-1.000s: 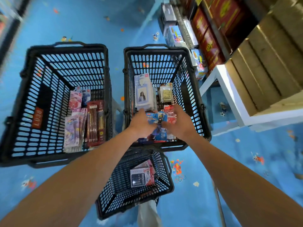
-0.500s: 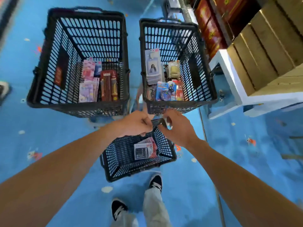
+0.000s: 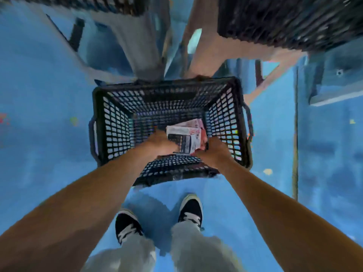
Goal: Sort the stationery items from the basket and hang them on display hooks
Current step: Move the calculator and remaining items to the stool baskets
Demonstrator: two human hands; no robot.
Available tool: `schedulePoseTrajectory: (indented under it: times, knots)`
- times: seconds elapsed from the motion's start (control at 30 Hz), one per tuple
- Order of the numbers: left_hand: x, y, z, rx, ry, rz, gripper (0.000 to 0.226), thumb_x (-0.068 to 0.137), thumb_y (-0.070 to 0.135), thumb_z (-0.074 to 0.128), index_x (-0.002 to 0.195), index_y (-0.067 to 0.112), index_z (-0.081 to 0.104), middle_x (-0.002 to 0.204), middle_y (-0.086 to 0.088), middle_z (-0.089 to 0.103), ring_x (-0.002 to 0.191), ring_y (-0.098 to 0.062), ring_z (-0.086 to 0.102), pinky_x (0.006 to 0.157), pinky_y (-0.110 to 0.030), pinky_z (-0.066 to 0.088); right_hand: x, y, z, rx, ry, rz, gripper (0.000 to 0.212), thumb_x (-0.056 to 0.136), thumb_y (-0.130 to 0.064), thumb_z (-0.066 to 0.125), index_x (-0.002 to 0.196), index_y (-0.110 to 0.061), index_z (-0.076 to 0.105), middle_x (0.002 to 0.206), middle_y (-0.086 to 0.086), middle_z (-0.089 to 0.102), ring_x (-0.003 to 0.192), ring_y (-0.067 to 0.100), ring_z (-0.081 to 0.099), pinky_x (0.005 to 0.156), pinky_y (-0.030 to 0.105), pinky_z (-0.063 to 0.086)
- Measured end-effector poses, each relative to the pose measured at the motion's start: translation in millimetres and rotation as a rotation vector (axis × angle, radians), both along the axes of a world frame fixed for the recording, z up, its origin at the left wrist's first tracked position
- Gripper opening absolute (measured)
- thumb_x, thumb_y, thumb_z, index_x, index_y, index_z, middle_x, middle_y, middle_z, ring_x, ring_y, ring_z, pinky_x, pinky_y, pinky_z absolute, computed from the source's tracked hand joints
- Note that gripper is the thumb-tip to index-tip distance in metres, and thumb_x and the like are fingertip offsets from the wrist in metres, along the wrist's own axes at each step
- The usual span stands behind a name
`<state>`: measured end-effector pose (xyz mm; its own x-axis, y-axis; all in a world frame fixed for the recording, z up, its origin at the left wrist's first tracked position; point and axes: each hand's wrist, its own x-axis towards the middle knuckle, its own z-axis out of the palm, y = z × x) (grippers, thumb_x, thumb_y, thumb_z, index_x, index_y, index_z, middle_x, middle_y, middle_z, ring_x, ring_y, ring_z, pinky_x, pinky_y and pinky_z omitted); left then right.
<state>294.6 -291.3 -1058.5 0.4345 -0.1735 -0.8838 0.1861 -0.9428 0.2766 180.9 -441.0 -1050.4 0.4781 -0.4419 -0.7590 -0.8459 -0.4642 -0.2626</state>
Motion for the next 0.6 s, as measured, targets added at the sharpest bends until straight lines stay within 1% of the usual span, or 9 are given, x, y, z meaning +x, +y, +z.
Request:
schedulePoseTrajectory:
  times: [0.07,0.1,0.17,0.2,0.3,0.33,0.43,0.5,0.6]
  knots:
    - [6.8,-9.1,-52.7,-0.015,-0.029,0.086,0.071,0.089,0.036,0.079,0.149,0.016,0.047,0.107,-0.001,0.061,0.066,-0.013,0.046,0.037,-0.013,0.036,7.1,-7.0,-56.1,-0.007,-0.034,0.006,0.066,0.083,-0.036,0.078,0.137,-0.01,0.053,0.127,0.018,0.063,0.116,0.034,0.062,0.089,0.033,0.051]
    - [13.0,-14.2,-79.3,-0.023,-0.031,0.142,0.073,0.088,0.035,0.081,0.149,0.015,0.045,0.108,-0.002,0.06,0.067,-0.014,0.047,0.042,-0.015,0.039,12.2,-11.6,-82.4,-0.005,-0.045,0.02,0.064,0.083,-0.036,0.078,0.136,-0.011,0.054,0.127,0.016,0.064,0.116,0.032,0.062,0.093,0.036,0.052]
    - [23.7,-20.2,-126.2,-0.029,-0.009,0.21,0.086,0.085,0.029,0.084,0.154,0.009,0.038,0.142,-0.011,0.054,0.104,-0.029,0.062,0.071,-0.023,0.045,23.4,-19.5,-127.4,0.029,-0.027,0.042,0.059,0.084,-0.04,0.078,0.133,-0.014,0.059,0.124,0.012,0.067,0.112,0.028,0.065,0.094,0.039,0.055]
    - [27.5,-23.1,-146.4,-0.025,0.001,0.216,0.086,0.084,0.026,0.085,0.153,0.007,0.038,0.147,-0.013,0.051,0.117,-0.033,0.061,0.077,-0.027,0.045,29.1,-23.3,-146.3,0.051,-0.009,0.039,0.057,0.084,-0.042,0.079,0.13,-0.013,0.061,0.12,0.01,0.068,0.108,0.027,0.066,0.091,0.037,0.056]
    - [36.4,-32.8,-193.2,-0.059,0.086,0.246,0.046,0.087,0.017,0.078,0.126,0.004,0.058,0.111,-0.012,0.068,0.088,-0.027,0.07,0.065,-0.035,0.06,44.8,-36.8,-183.7,0.078,-0.012,0.037,0.047,0.085,-0.038,0.078,0.12,-0.008,0.066,0.106,0.006,0.07,0.087,0.02,0.065,0.072,0.03,0.053]
    - [40.2,-35.4,-201.4,-0.079,0.162,0.253,0.034,0.091,0.015,0.073,0.12,0.004,0.059,0.106,-0.014,0.069,0.087,-0.029,0.071,0.071,-0.043,0.064,50.5,-41.2,-191.1,0.058,-0.039,0.058,0.045,0.088,-0.037,0.075,0.122,-0.009,0.066,0.109,0.006,0.069,0.084,0.018,0.063,0.072,0.029,0.051]
    - [57.1,-39.4,-210.7,-0.111,0.344,0.153,0.031,0.1,0.01,0.06,0.128,0.0,0.055,0.125,-0.023,0.065,0.108,-0.038,0.07,0.098,-0.06,0.055,65.6,-54.4,-201.7,-0.018,-0.106,0.15,0.052,0.089,-0.038,0.075,0.13,-0.009,0.062,0.121,0.008,0.065,0.101,0.024,0.064,0.084,0.034,0.053]
    - [71.9,-43.4,-208.4,-0.112,0.364,0.051,0.035,0.102,0.008,0.059,0.134,-0.004,0.053,0.131,-0.025,0.063,0.115,-0.04,0.068,0.103,-0.06,0.052,77.8,-57.0,-198.4,-0.091,-0.108,0.238,0.054,0.087,-0.033,0.078,0.131,-0.005,0.063,0.126,0.012,0.065,0.112,0.028,0.063,0.091,0.035,0.054]
    - [81.3,-52.3,-203.1,-0.113,0.373,-0.049,0.028,0.103,0.007,0.059,0.128,-0.005,0.055,0.127,-0.027,0.066,0.11,-0.041,0.071,0.1,-0.06,0.054,92.8,-55.7,-192.4,-0.157,-0.177,0.356,0.052,0.089,-0.02,0.073,0.138,-0.008,0.06,0.135,0.013,0.063,0.12,0.028,0.061,0.093,0.03,0.051]
